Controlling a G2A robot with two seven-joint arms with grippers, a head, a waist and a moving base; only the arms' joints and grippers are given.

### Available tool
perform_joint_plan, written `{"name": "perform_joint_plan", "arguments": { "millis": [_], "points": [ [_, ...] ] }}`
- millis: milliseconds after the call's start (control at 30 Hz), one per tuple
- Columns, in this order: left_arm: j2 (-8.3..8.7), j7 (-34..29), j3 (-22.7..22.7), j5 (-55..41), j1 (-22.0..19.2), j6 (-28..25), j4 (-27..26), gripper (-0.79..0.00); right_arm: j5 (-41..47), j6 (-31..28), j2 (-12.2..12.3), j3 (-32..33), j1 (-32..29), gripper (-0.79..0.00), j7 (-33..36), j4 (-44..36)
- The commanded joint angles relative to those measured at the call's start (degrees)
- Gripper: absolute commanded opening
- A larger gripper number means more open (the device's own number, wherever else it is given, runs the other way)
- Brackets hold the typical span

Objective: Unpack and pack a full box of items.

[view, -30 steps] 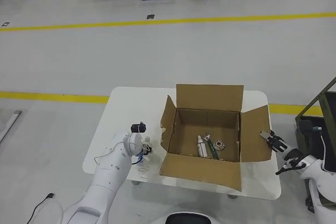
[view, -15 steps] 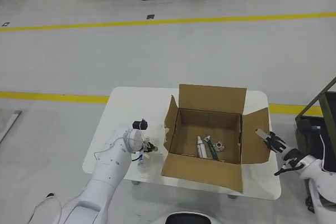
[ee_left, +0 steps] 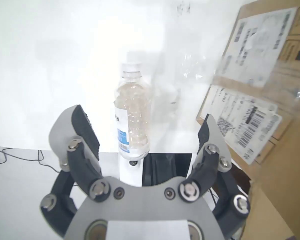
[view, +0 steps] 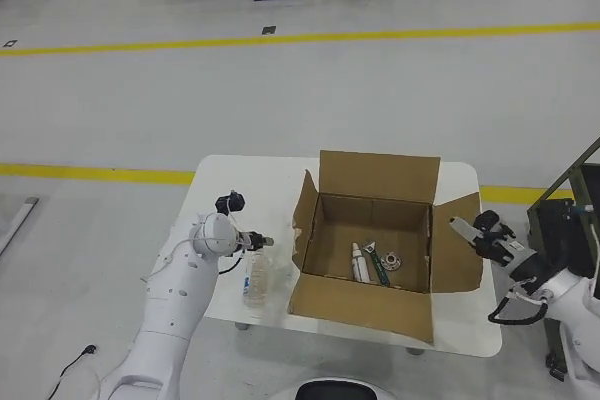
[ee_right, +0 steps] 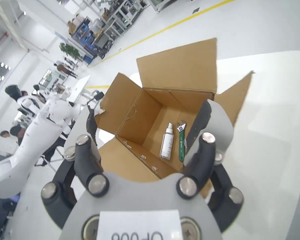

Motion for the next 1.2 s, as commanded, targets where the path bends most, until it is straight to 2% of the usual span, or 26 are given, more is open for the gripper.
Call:
{"name": "perform_joint_plan", "arguments": {
  "millis": [0, 200, 333, 767, 867, 1000, 1033, 1167],
  "points": [
    [0.42, -0.29, -1.1, 0.51, 0.67, 0.95, -3.68, 0.0, -5.67, -0.38, 0.18, -3.11, 0.9, -0.785, 0.91, 0.28],
    [1.06, 0.77, -3.8, 0.35, 1.6, 6.0, -12.57, 0.0, -21.17, 0.96, 0.28, -14.36, 5.75, -0.785, 2.28, 6.55],
    [1.25, -0.43, -4.16, -1.97, 1.28, 5.4, -17.59, 0.0, -27.02, 3.11, 0.03, -20.21, 10.18, -0.785, 3.03, 12.51],
    [1.25, -0.43, -4.16, -1.97, 1.28, 5.4, -17.59, 0.0, -27.67, 3.71, -0.1, -21.25, 11.28, -0.785, 1.96, 13.89],
    [1.25, -0.43, -4.16, -1.97, 1.28, 5.4, -17.59, 0.0, -31.92, 2.91, -0.09, -23.63, 13.14, -0.785, 2.69, 11.49],
    [1.25, -0.43, -4.16, -1.97, 1.28, 5.4, -17.59, 0.0, -41.86, 9.43, -0.67, -30.85, 19.71, -0.785, 9.74, 12.3],
    [1.25, -0.43, -4.16, -1.97, 1.28, 5.4, -17.59, 0.0, -46.25, 11.92, -0.92, -33.5, 21.77, -0.785, 12.55, 12.95],
    [1.25, -0.43, -4.16, -1.97, 1.28, 5.4, -17.59, 0.0, -54.41, 20.66, -2.86, -44.36, 29.33, -0.785, 21.2, 18.45]
  ]
}}
